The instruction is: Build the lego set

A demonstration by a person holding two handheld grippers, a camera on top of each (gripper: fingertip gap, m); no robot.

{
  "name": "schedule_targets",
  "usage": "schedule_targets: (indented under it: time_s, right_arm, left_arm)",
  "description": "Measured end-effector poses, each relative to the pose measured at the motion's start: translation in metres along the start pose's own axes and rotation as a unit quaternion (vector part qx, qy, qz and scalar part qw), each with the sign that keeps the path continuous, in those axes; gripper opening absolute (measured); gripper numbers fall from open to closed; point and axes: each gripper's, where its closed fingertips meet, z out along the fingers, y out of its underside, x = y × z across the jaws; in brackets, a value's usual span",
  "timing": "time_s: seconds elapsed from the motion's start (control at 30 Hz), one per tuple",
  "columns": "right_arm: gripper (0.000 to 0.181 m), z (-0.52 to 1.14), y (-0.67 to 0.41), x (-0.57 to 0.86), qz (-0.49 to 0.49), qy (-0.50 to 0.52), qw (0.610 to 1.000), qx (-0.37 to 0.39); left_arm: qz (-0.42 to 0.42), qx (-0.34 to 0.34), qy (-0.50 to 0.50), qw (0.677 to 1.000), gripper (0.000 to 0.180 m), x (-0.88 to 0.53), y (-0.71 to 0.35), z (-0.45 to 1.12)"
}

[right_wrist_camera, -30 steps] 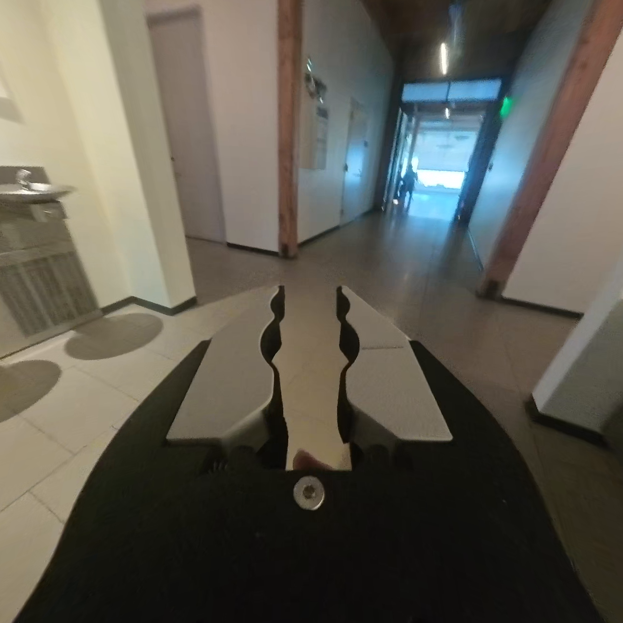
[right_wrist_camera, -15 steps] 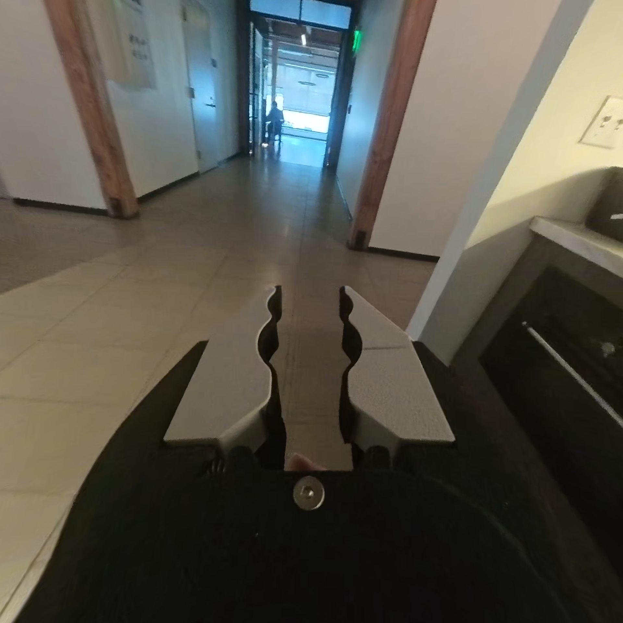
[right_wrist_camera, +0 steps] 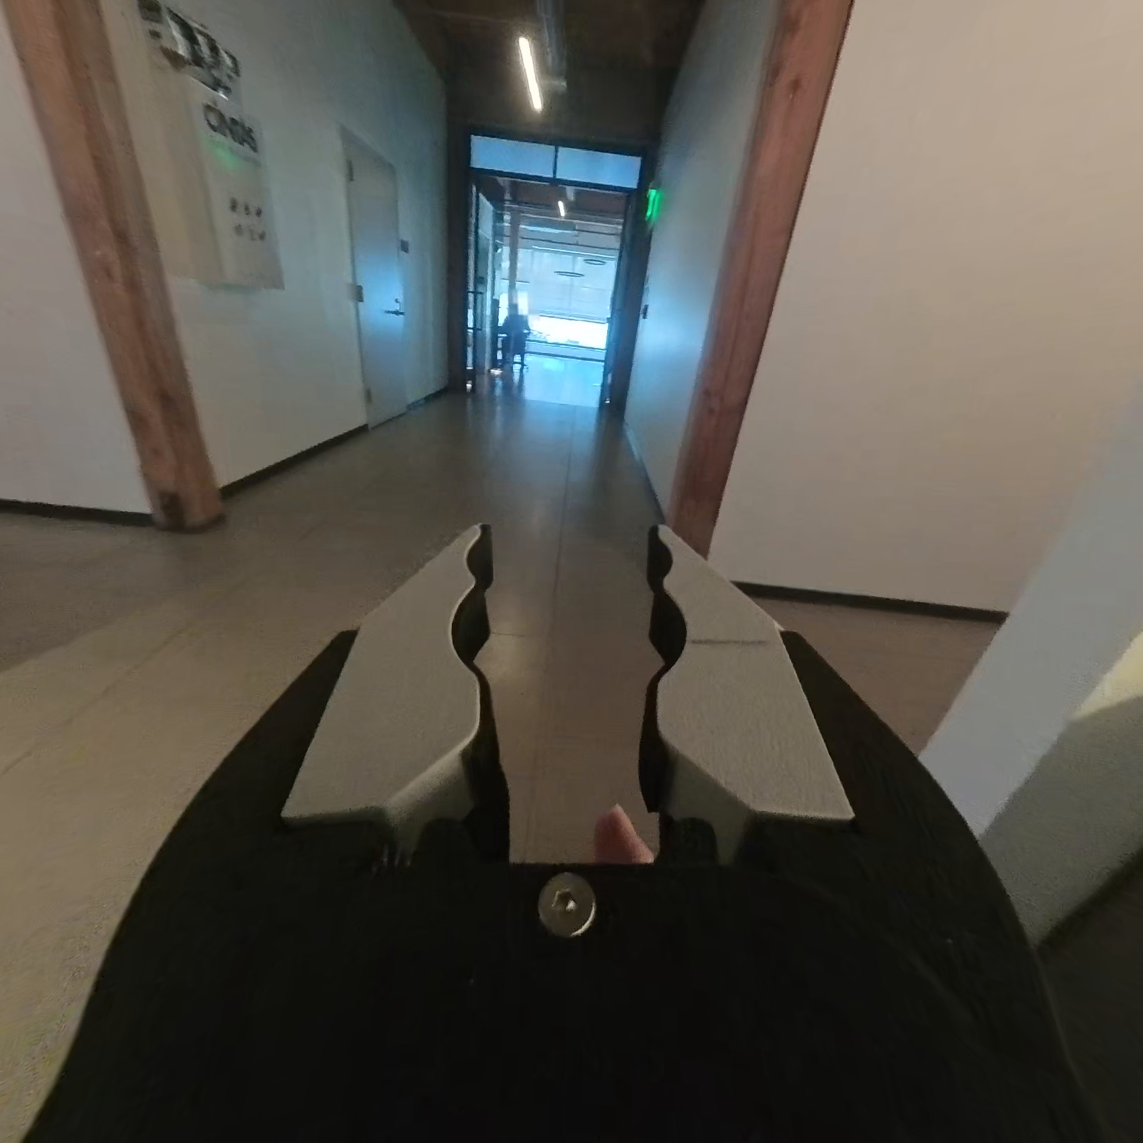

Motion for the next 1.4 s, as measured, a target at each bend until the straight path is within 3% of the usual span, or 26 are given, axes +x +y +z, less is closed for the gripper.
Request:
schedule_targets:
  time_s: [0.17,0.33,0.57,0.73,0.87,0.93,1.07,1.23,1.4]
  right_arm:
    - [0.060,0.152,0.028,0.021,-0.005,0.070,0.997,-0.017]
    - [0.077,0.254,0.031,0.079,-0.034,0.152,0.988,-0.021]
    - [0.112,0.361,0.103,0.212,0.057,0.237,0.969,-0.042]
    - [0.126,0.471,0.149,0.321,0.087,0.258,0.960,-0.060]
    - [0.129,0.569,0.153,0.406,0.096,0.259,0.959,-0.057]
    - [0.129,0.614,0.157,0.452,0.082,0.268,0.958,-0.058]
    - [0.132,0.701,0.171,0.540,0.069,0.267,0.960,-0.043]
    - [0.133,0.772,0.205,0.676,0.072,0.341,0.937,-0.015]
    - [0.132,0.821,0.247,0.798,0.100,0.367,0.921,-0.086]
  left_arm:
    - [0.049,-0.009,0.039,0.998,0.046,-0.097,-0.016,0.154]
    - [0.062,0.031,0.113,0.991,0.060,-0.151,-0.073,0.320]
    - [0.094,0.047,0.126,0.986,0.084,-0.175,-0.110,0.572]
    - [0.046,0.019,0.129,0.990,0.091,-0.171,-0.130,0.737]
    - [0.037,0.023,0.150,0.988,0.136,-0.163,-0.172,0.863]
    - [0.054,0.033,0.151,0.986,0.146,-0.162,-0.194,0.925]
    - [0.067,0.045,0.160,0.984,0.145,-0.153,-0.220,1.048]
    - [0.050,0.035,0.225,0.972,0.139,-0.108,-0.240,1.225]
    - [0.043,-0.007,0.347,0.937,0.125,-0.022,-0.297,1.391]
